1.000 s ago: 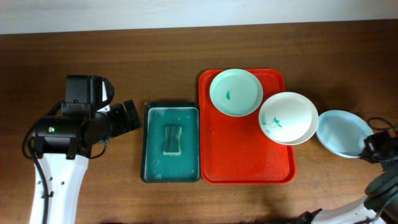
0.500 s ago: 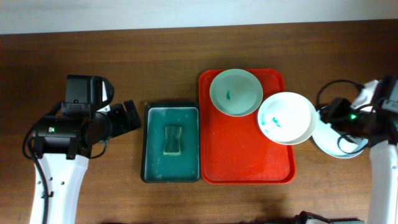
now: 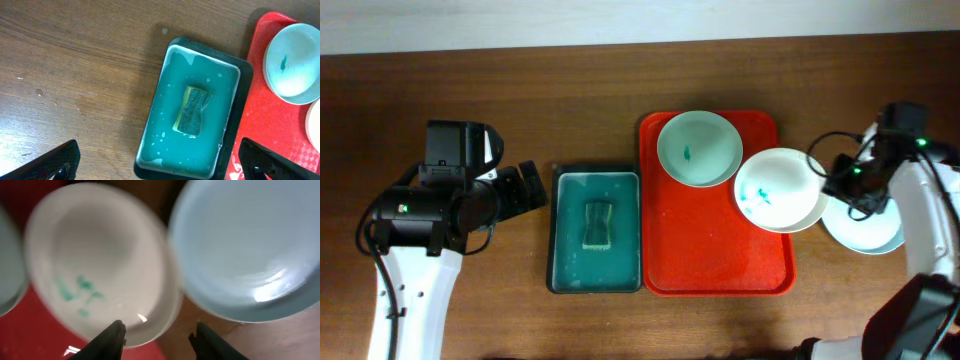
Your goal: Clean dirty plates on tray and stack at the side
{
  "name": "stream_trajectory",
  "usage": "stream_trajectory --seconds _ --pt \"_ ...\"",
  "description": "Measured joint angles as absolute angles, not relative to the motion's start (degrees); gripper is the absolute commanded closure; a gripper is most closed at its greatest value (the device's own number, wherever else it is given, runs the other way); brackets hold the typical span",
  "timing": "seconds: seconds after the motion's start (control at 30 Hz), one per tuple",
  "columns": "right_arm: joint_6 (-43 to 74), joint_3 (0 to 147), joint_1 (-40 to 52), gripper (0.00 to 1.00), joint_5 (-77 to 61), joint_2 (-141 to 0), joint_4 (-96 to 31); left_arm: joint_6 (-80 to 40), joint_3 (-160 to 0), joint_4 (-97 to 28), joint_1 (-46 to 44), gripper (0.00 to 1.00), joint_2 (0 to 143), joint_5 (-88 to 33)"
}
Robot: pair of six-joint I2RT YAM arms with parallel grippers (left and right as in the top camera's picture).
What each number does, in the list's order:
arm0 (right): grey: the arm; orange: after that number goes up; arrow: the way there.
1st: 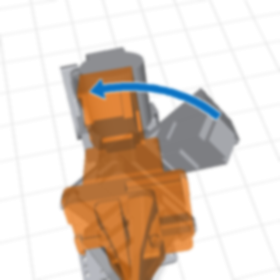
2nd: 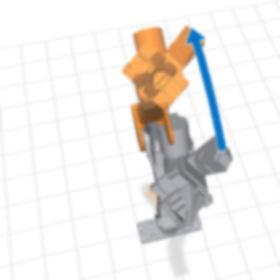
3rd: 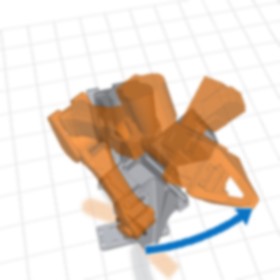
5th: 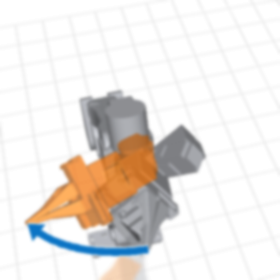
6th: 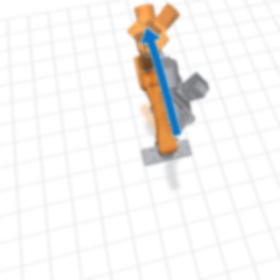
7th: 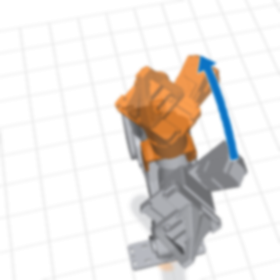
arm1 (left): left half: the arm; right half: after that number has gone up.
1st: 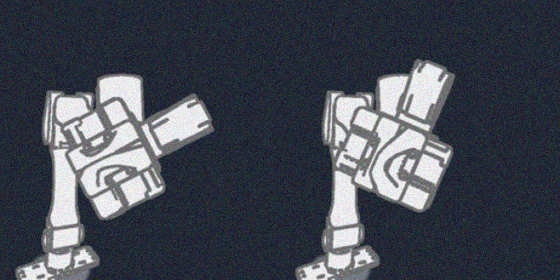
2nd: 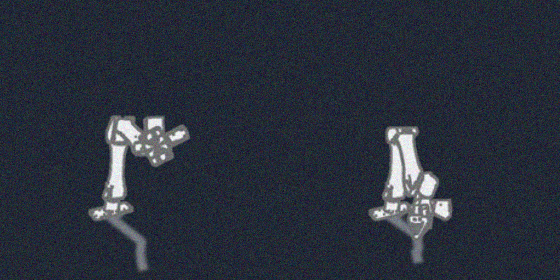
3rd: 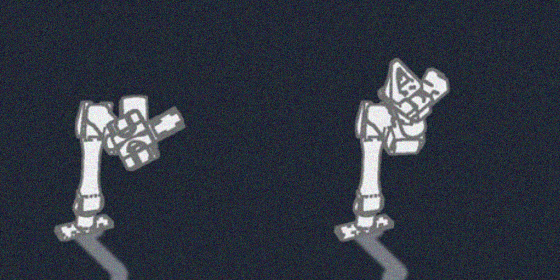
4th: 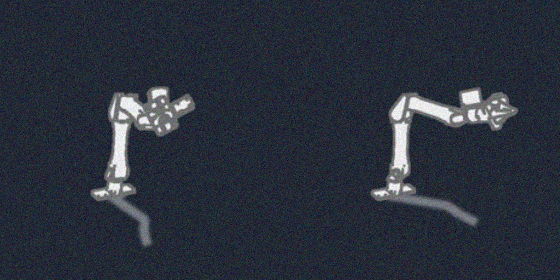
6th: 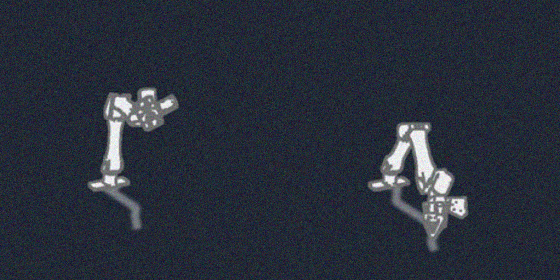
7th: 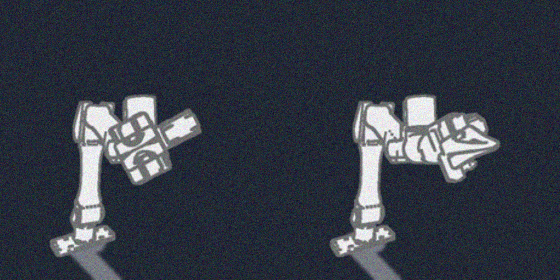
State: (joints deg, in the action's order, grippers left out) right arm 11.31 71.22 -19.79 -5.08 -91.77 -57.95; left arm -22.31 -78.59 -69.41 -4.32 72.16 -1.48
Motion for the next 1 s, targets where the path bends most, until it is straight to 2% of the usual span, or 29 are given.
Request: stream_trajectory --seconds 0.1,0.17,0.23,0.3,0.37,0.43,0.47,0.5,0.53,0.57,0.87,1.0 --pt "9.8 71.24 -24.34 0.53 -7.2 -96.51 -56.21 -22.28 -78.59 -69.38 -4.32 0.01 72.16 -1.48" --pt "8.69 71.22 -24.88 0.62 -8.75 -100.31 -54.08 -22.28 -78.59 -69.41 -4.32 0.01 72.16 -1.48" --pt "7.03 71.22 -24.75 0.66 -11.6 -102.78 -52.36 -22.28 -78.59 -69.38 -4.32 0.01 72.16 -1.48" --pt "6.13 71.22 -24.67 0.65 -13.47 -103.9 -51.99 -22.28 -78.59 -69.41 -4.32 0.01 72.16 -1.48" --pt "5.58 71.22 -24.67 0.59 -15.03 -103.94 -52.03 -22.31 -78.59 -69.41 -4.32 0.0 72.16 -1.48" --pt "5.23 71.22 -24.56 0.6 -16.21 -103.94 -52.16 -22.31 -78.59 -69.41 -4.32 0.0 72.16 -1.48" --pt "5.15 71.18 -24.23 0.63 -16.1 -103.94 -51.66 -22.28 -78.59 -69.38 -4.32 0.01 72.16 -1.48" --pt "5.06 71.11 -23.59 0.71 -15.86 -103.94 -50.7 -22.28 -78.59 -69.41 -4.32 0.01 72.16 -1.48" --pt "4.89 70.89 -23.2 0.81 -15.68 -103.94 -49.98 -22.28 -78.59 -69.38 -4.32 0.01 72.16 -1.48" --pt "5.23 70.0 -22.57 0.96 -15.29 -103.94 -48.47 -22.31 -78.59 -69.43 -4.32 0.01 72.16 -1.48" --pt "9.28 67.94 -21.65 0.96 -14.9 -98.74 -57.3 -22.28 -78.59 -69.38 -4.32 0.01 72.16 -1.48" --pt "9.47 68.51 -13.08 0.96 -14.92 -88.68 -68.03 -22.28 -78.59 -69.43 -4.32 0.01 72.16 -1.48"
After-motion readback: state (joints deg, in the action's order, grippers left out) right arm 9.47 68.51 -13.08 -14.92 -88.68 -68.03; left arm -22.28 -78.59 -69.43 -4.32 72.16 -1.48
